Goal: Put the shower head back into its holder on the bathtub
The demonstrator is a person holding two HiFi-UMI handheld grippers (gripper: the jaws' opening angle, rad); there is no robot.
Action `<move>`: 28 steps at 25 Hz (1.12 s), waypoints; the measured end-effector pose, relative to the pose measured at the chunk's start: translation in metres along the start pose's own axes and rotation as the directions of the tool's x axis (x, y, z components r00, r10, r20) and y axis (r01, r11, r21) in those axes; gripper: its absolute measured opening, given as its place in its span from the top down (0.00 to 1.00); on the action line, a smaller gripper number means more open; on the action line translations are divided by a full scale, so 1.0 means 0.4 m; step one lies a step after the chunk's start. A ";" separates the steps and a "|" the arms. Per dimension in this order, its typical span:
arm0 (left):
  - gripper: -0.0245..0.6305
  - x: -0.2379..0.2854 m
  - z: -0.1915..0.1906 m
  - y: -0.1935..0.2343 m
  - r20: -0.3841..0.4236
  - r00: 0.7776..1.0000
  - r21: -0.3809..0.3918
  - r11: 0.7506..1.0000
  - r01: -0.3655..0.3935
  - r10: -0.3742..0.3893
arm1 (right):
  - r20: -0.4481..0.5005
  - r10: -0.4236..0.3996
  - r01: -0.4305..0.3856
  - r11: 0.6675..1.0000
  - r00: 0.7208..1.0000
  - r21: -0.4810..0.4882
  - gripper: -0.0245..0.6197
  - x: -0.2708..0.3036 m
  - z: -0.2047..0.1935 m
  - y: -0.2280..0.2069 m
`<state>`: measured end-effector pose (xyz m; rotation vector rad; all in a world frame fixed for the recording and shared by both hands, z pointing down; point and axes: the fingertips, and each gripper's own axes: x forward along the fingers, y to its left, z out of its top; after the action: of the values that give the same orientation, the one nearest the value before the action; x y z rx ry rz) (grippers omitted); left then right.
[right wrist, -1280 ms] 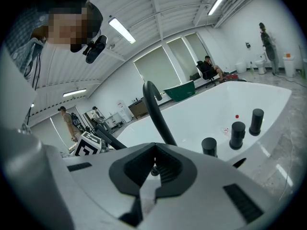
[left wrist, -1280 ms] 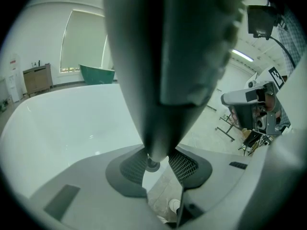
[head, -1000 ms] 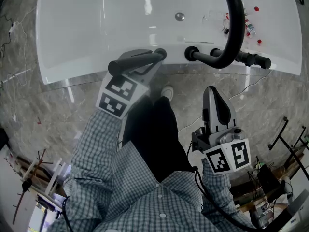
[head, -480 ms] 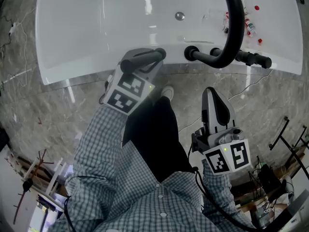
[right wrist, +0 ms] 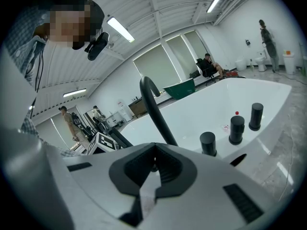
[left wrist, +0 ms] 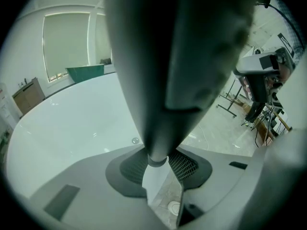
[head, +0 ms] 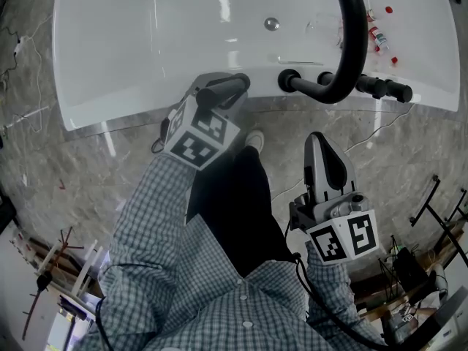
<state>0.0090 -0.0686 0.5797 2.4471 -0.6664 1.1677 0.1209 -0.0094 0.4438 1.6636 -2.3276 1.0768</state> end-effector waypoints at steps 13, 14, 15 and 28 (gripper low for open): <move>0.75 0.039 -0.007 0.000 -0.043 0.999 0.069 0.997 -0.013 0.016 | -0.003 -0.006 0.006 1.000 1.000 0.010 0.94 0.005 -0.004 -0.012; 0.75 0.042 -0.009 -0.001 -0.048 0.999 0.080 0.997 -0.016 0.020 | -0.003 -0.005 0.005 1.000 1.000 0.010 0.94 0.006 -0.005 -0.013; 0.75 0.045 -0.010 -0.001 -0.052 0.998 0.089 0.996 -0.018 0.023 | -0.002 -0.005 0.005 1.000 1.000 0.011 0.94 0.007 -0.005 -0.014; 0.75 0.060 -0.020 -0.004 -0.072 0.997 0.098 0.995 -0.025 0.033 | -0.007 -0.014 0.014 1.000 1.000 0.020 0.94 0.002 -0.018 -0.028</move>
<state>0.0181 -0.0697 0.6034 2.4672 -0.6399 1.3235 0.1280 -0.0077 0.4550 1.6776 -2.3055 1.1052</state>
